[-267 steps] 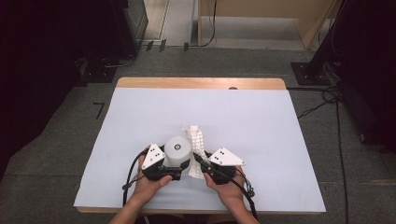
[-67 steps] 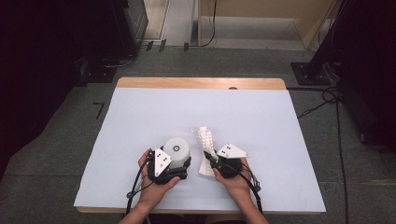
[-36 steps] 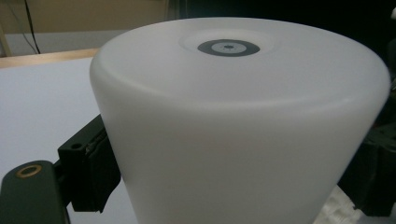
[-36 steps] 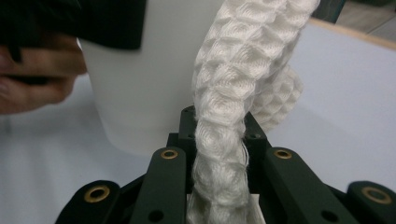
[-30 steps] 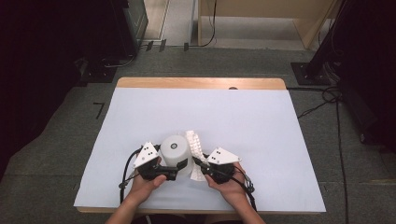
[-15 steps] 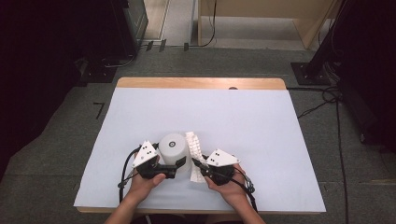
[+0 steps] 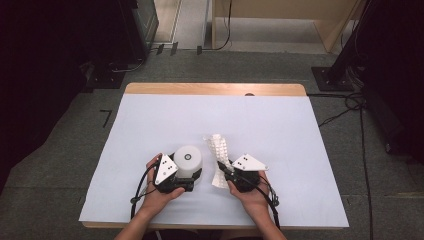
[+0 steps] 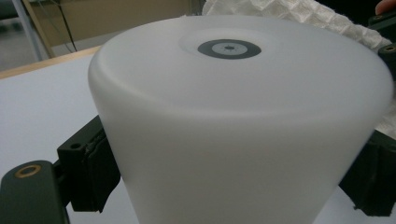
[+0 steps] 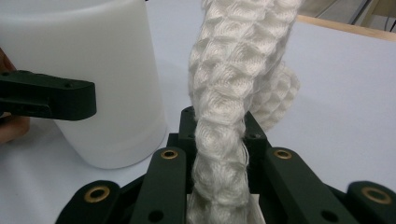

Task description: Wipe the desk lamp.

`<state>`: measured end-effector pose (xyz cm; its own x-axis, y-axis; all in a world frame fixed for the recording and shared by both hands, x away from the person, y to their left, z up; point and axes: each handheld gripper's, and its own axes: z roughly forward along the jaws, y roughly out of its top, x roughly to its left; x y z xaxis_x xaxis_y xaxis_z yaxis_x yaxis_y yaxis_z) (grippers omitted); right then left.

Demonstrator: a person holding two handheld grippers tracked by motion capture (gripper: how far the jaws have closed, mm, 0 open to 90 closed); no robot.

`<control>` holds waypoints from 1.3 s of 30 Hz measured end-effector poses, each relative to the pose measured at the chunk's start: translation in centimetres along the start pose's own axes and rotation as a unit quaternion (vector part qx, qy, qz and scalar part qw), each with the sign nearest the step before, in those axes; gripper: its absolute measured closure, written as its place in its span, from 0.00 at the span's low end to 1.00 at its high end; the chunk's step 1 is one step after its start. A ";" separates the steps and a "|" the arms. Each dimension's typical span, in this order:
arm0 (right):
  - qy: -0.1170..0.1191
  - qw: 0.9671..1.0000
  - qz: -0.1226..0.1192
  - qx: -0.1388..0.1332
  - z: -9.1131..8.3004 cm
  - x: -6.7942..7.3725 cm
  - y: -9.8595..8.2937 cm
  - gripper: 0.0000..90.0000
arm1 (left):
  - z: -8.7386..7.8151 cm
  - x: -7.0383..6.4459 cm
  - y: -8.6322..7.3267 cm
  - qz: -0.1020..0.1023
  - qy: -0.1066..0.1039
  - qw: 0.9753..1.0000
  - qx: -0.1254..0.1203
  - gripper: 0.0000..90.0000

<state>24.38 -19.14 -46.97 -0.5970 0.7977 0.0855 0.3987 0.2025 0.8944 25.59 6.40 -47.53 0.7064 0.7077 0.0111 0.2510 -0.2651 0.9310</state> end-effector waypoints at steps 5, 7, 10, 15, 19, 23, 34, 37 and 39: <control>0.001 1.000 -0.001 0.000 0.0 0.0 0.0 0.85 | -0.1 0.0 0.2 -0.023 0.012 1.000 0.005 0.01; 0.000 1.000 -0.001 0.000 -0.1 0.0 0.0 0.85 | -0.2 -0.6 0.3 -0.032 0.032 0.999 0.005 0.01; 0.000 1.000 -0.001 0.000 -0.1 -0.1 0.0 0.85 | -0.1 -2.0 0.4 -0.035 0.075 0.997 0.004 0.01; 0.004 1.000 -0.002 0.009 0.3 0.1 -0.4 0.85 | 0.3 -2.5 0.5 -0.044 0.106 0.993 0.016 0.09; 0.013 1.000 -0.008 0.016 0.6 0.7 -0.5 0.85 | -0.3 -1.3 0.6 -0.053 0.051 0.997 0.001 0.10; 0.022 0.999 -0.016 0.019 0.9 1.3 -0.6 0.85 | -1.2 0.3 1.2 -0.086 -0.040 0.995 -0.030 0.10; 0.050 0.998 -0.045 -0.011 0.3 2.6 -0.2 0.85 | -0.8 0.5 1.0 -0.076 -0.082 0.994 -0.006 0.10; 0.050 0.997 -0.049 -0.033 -0.4 2.6 0.4 0.85 | -0.5 0.1 0.9 -0.065 -0.087 0.994 0.008 0.10; 0.051 0.996 -0.050 -0.049 -1.0 2.7 0.9 0.85 | -0.4 -0.2 0.9 -0.056 -0.088 0.994 0.013 0.10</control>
<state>22.43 -17.42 -45.52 -0.6994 0.7139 0.0337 0.2677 0.2180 0.9385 25.47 6.29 -46.60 0.7768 0.6095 -0.1584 0.3507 -0.2098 0.9127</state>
